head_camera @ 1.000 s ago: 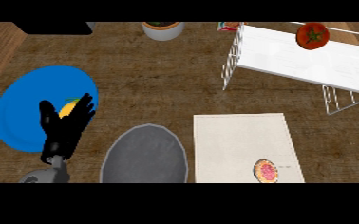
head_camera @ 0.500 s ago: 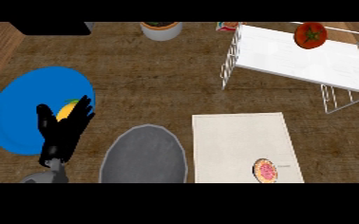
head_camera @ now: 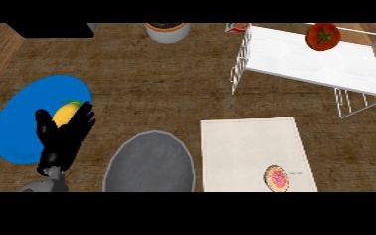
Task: Pick the tomato from the placemat and place it in the tiered shelf
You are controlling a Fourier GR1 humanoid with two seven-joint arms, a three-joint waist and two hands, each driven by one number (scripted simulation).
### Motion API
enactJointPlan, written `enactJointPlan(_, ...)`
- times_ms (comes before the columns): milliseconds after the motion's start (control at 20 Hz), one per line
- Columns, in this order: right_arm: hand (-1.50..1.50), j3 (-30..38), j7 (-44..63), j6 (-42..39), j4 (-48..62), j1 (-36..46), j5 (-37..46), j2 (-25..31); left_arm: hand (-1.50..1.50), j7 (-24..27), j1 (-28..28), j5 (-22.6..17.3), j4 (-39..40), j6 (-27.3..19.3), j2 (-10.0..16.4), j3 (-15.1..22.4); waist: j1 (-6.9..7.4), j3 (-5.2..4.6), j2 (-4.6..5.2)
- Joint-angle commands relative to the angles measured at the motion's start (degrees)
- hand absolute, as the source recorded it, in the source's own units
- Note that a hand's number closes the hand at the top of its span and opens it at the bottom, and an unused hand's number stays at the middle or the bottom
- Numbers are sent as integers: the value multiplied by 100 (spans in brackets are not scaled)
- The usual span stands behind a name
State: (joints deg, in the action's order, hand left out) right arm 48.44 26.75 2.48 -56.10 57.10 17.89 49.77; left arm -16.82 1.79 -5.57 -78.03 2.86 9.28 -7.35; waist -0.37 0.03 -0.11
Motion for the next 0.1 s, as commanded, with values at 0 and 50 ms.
enactJointPlan(0, -150, 460, -529, -480, 233, -623, -584, 425, 0, -211, 48, 13, -141, -49, -56, 69, 15, 2, 7)
enactJointPlan(50, -150, 510, -349, -623, 253, -570, -717, 629, 0, -411, 28, -48, -345, -26, 5, 47, 24, 2, 1)
